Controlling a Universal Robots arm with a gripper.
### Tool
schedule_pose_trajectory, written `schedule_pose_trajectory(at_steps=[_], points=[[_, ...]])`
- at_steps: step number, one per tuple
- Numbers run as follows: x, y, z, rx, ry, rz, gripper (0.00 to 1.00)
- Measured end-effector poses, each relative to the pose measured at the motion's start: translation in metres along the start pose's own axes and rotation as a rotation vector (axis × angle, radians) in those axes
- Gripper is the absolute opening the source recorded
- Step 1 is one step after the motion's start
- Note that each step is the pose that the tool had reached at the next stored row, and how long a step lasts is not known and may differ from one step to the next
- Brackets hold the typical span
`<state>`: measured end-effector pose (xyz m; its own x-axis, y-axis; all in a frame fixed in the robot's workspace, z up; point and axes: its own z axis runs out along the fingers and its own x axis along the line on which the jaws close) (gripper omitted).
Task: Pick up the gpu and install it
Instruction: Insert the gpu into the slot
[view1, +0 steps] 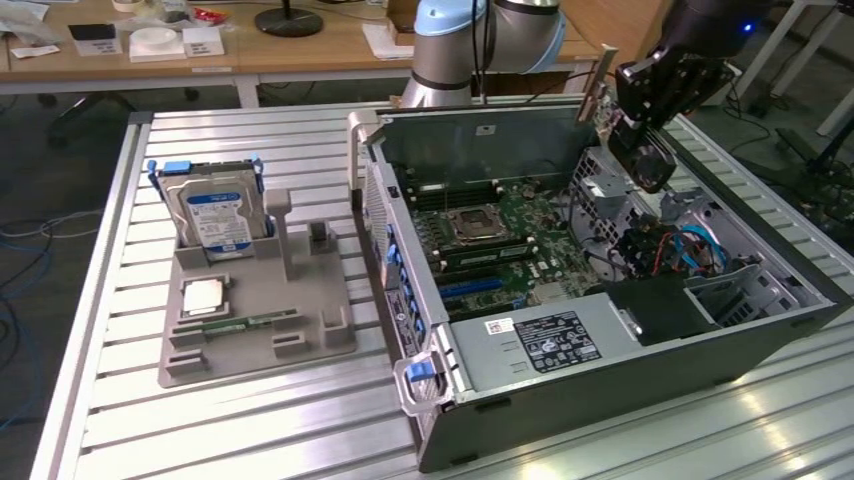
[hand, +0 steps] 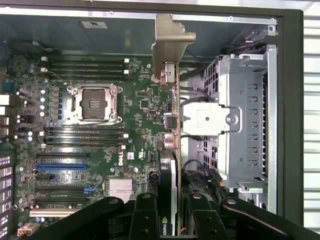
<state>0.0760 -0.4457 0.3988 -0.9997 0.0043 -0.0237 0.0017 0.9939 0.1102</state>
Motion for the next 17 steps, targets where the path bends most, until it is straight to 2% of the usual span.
schedule_pose_trajectory(at_steps=[6, 17], points=[[-0.0001, 0.0000, 0.0001, -0.0019, 0.0083, -0.075, 0.27], [0.0000, -0.0002, 0.0016, -0.0065, 0.0302, -0.272, 0.27]])
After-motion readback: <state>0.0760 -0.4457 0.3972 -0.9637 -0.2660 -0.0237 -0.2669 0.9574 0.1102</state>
